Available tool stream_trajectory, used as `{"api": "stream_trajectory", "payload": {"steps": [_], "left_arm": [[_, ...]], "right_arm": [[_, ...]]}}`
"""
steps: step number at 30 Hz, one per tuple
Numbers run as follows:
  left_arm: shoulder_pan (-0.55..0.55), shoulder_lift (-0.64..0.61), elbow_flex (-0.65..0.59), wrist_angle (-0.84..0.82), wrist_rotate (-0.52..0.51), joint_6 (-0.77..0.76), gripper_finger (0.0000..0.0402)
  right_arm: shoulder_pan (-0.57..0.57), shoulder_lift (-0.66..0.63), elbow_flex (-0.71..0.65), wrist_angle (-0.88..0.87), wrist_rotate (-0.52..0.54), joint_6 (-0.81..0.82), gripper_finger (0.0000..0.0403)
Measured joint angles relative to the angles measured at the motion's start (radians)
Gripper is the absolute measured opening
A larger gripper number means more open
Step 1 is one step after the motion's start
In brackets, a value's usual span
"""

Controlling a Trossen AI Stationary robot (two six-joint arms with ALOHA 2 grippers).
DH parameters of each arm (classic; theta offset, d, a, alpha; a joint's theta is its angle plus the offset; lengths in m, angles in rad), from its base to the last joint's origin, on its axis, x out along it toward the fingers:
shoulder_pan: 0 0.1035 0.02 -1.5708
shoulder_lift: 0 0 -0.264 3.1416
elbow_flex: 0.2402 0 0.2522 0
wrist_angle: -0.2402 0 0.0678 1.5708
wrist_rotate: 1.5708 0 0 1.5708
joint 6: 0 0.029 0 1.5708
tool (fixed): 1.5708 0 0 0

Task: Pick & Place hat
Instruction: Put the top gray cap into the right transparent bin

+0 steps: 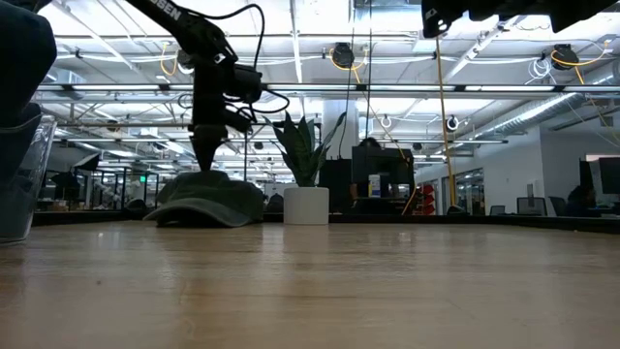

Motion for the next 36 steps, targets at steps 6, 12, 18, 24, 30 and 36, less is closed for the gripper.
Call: {"api": "stream_trajectory", "payload": {"steps": [6, 12, 18, 24, 30, 36], "left_arm": [[-0.01, -0.001, 0.029, -0.05, -0.017, -0.003, 0.0212], [-0.023, -0.001, 0.048, -0.115, 0.101, -0.003, 0.0212], [-0.052, -0.001, 0.016, -0.082, 0.155, 0.036, 0.0212], [-0.065, -0.001, -0.021, 0.029, 0.125, 0.04, 0.0212], [-0.066, -0.001, -0.041, 0.04, 0.06, 0.05, 0.0211], [-0.065, -0.001, -0.041, 0.039, -0.028, 0.034, 0.0212]], "right_arm": [[0.0, 0.0, 0.0, -0.009, 0.0, 0.0, 0.0], [0.0, 0.0, 0.0, -0.009, 0.0, 0.0, 0.0], [0.0, 0.0, 0.0, -0.01, 0.0, 0.0, 0.0], [0.0, 0.0, 0.0, -0.013, 0.0, 0.006, 0.0], [0.0, 0.0, 0.0, -0.013, 0.0, 0.004, 0.0], [0.0, 0.0, 0.0, -0.013, 0.0, 0.004, 0.0]]}}
